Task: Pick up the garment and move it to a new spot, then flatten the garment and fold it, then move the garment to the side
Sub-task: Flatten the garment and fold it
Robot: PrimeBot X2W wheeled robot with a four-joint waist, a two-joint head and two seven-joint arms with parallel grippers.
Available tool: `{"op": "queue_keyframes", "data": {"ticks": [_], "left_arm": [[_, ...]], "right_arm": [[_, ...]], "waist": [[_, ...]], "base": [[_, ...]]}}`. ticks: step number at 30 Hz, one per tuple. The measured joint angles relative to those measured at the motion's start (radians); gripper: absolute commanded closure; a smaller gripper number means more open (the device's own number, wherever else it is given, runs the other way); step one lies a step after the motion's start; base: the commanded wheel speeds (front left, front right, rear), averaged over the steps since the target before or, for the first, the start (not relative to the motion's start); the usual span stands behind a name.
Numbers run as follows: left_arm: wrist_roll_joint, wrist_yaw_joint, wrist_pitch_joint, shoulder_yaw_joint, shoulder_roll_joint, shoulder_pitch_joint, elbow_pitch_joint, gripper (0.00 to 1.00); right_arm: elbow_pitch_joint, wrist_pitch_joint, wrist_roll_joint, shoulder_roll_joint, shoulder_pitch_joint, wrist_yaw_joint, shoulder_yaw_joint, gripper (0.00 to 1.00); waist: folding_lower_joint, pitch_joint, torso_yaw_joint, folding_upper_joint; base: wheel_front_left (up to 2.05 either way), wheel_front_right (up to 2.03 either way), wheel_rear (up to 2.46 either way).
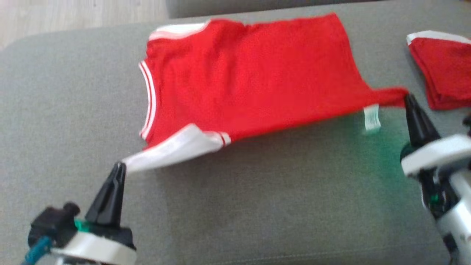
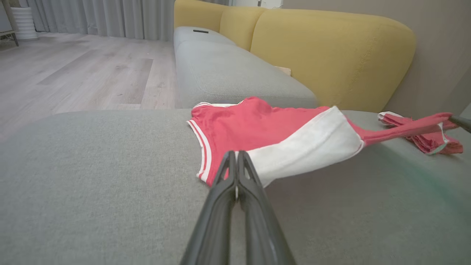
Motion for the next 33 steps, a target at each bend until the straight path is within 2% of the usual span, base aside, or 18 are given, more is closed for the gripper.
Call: {"op": "queue_keyframes", "data": {"ticks": [7, 13, 19, 22, 26, 33], "left_arm": [[0.0, 0.034, 0.0, -0.001, -0.012, 0.144, -0.063, 1.0], [0.001, 0.035, 0.03, -0.01, -0.012, 0.127, -0.071, 1.0], [0.028, 0.005, 0.061, -0.046, -0.026, -0.07, 0.028, 1.0], [0.078, -0.038, 0.06, -0.089, -0.036, -0.227, 0.13, 1.0], [0.11, -0.062, 0.05, -0.109, -0.059, -0.365, 0.235, 1.0], [0.189, -0.071, 0.018, -0.135, -0.073, -0.535, 0.361, 1.0]], "right_arm": [[-0.13, -0.005, -0.032, -0.006, 0.232, 0.0, -0.086, 1.0], [-0.215, 0.06, -0.106, 0.005, 0.319, 0.0, -0.184, 1.0], [-0.208, 0.119, -0.201, 0.049, 0.302, 0.0, -0.256, 1.0], [-0.179, 0.145, -0.244, 0.069, 0.223, 0.0, -0.262, 1.0], [-0.14, 0.152, -0.277, 0.072, 0.118, 0.0, -0.263, 1.0], [-0.045, 0.143, -0.305, 0.089, 0.006, 0.0, -0.23, 1.0]], "waist": [[0.0, -0.05, 0.002, 0.0], [0.0, -0.045, 0.011, 0.0], [0.0, -0.003, 0.02, 0.0], [0.0, 0.036, 0.028, -0.0001], [0.0001, 0.075, 0.036, 0.0], [0.0001, 0.129, 0.045, -0.0001]], "base": [[0.0, 0.0, 0.0], [0.0, 0.0, 0.0], [0.0, 0.0, 0.0], [0.0, 0.0, 0.0], [0.0, 0.0, 0.0], [0.0, 0.0, 0.0]]}}
